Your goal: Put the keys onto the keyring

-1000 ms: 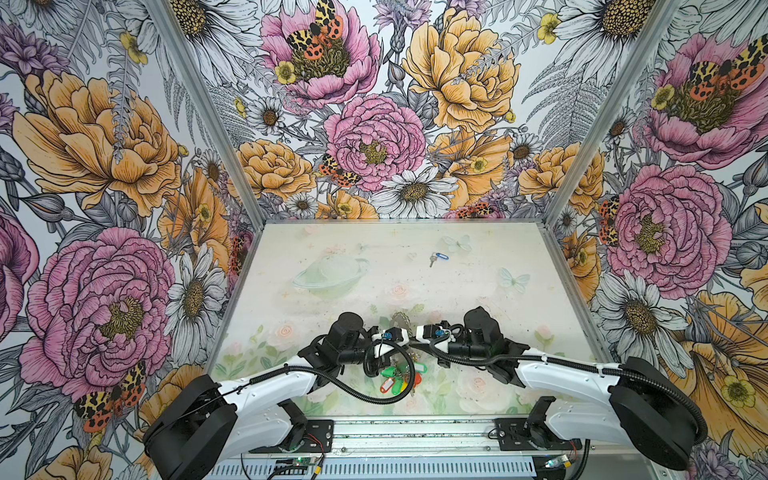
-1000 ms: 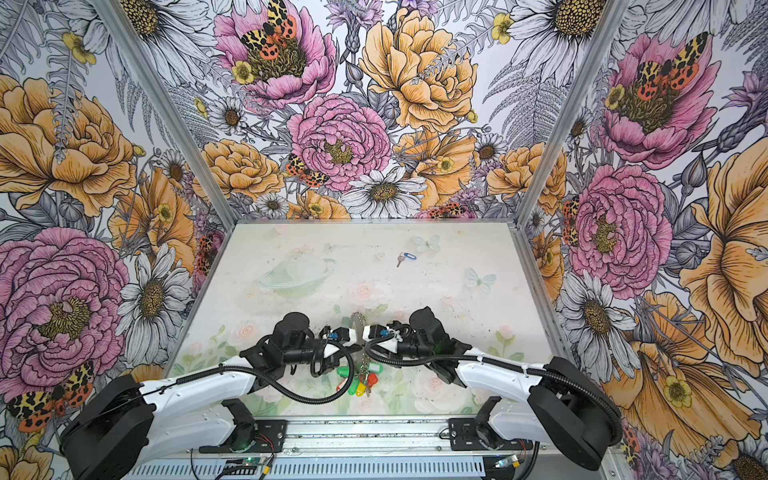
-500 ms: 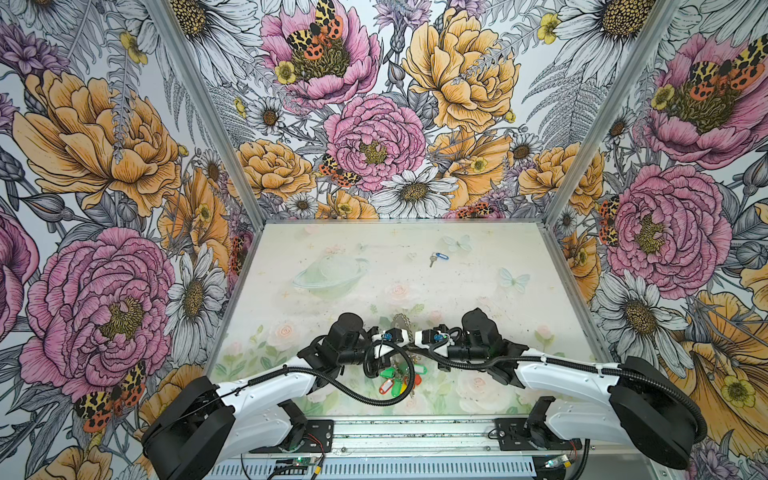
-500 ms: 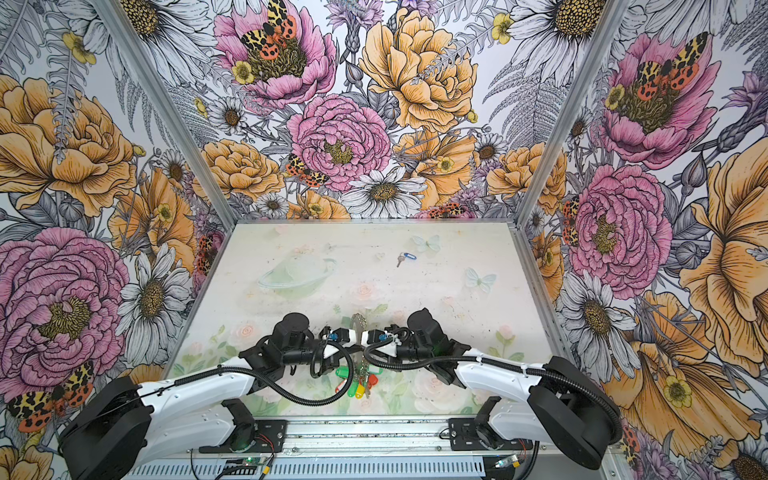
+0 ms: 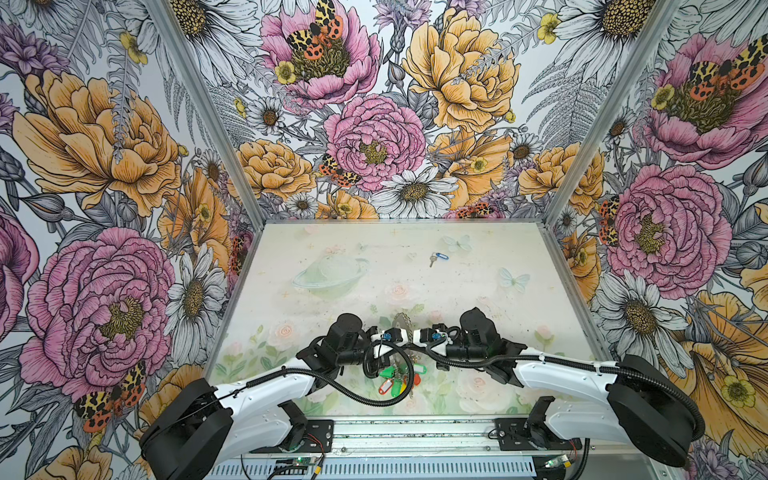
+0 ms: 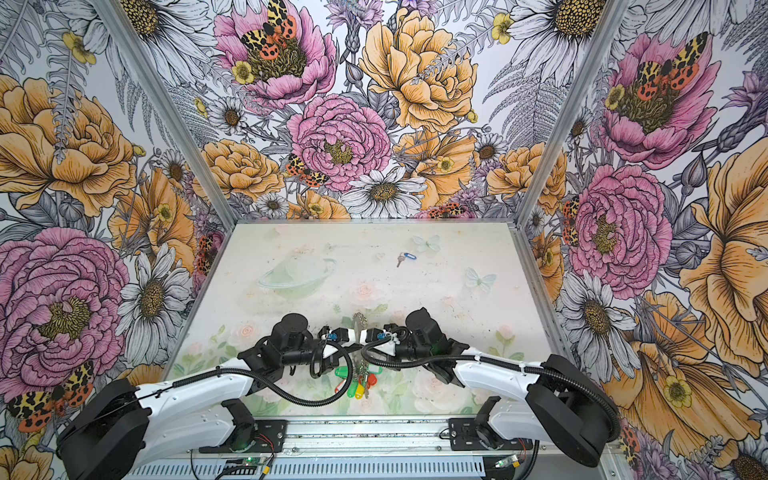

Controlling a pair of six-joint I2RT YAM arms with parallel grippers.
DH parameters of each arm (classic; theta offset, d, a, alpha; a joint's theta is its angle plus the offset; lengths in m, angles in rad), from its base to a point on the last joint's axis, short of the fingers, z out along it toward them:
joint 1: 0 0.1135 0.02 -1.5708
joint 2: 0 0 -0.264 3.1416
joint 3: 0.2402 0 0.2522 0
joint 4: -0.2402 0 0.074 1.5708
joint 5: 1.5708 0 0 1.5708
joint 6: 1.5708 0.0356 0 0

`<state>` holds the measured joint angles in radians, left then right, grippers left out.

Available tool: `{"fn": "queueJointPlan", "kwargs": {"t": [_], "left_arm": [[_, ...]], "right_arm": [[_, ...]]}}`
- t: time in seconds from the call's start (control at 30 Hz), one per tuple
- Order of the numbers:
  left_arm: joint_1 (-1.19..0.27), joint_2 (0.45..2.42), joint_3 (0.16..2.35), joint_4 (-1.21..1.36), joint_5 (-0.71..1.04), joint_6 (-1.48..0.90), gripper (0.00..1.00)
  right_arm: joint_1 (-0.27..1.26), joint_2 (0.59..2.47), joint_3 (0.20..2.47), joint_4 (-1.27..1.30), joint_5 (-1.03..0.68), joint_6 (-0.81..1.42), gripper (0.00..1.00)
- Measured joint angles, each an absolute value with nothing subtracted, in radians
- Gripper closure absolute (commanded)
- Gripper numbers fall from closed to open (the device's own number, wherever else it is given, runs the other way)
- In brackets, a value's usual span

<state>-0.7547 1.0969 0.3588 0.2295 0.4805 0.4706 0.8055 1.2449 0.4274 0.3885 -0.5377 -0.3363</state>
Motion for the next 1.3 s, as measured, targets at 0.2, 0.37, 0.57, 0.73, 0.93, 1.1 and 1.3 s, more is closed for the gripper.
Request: {"fn": "queueJointPlan", "kwargs": {"t": [0.2, 0.37, 0.57, 0.73, 0.93, 1.1, 1.3], "left_arm": [[-0.741, 1.097, 0.348, 0.29, 0.484, 0.445, 0.86], [-0.722, 1.097, 0.348, 0.327, 0.49, 0.429, 0.82], [-0.714, 1.107, 0.348, 0.347, 0.527, 0.416, 0.79], [-0.698, 1.109, 0.348, 0.348, 0.56, 0.41, 0.77], [-0.64, 1.108, 0.348, 0.345, 0.628, 0.392, 0.75], [-0.619, 1.123, 0.348, 0.343, 0.694, 0.392, 0.74], [-0.62, 1.125, 0.348, 0.34, 0.744, 0.392, 0.74]], "right_arm": [[0.781, 1.245, 0.367, 0.53, -0.538, -0.241, 1.0], [0.772, 1.255, 0.323, 0.649, -0.571, -0.174, 1.0], [0.772, 1.284, 0.31, 0.746, -0.605, -0.138, 1.0], [0.772, 1.284, 0.297, 0.776, -0.6, -0.128, 1.0], [0.762, 1.277, 0.289, 0.783, -0.582, -0.129, 1.0], [0.758, 1.275, 0.284, 0.789, -0.576, -0.131, 1.0], [0.758, 1.284, 0.283, 0.822, -0.582, -0.127, 1.0]]}}
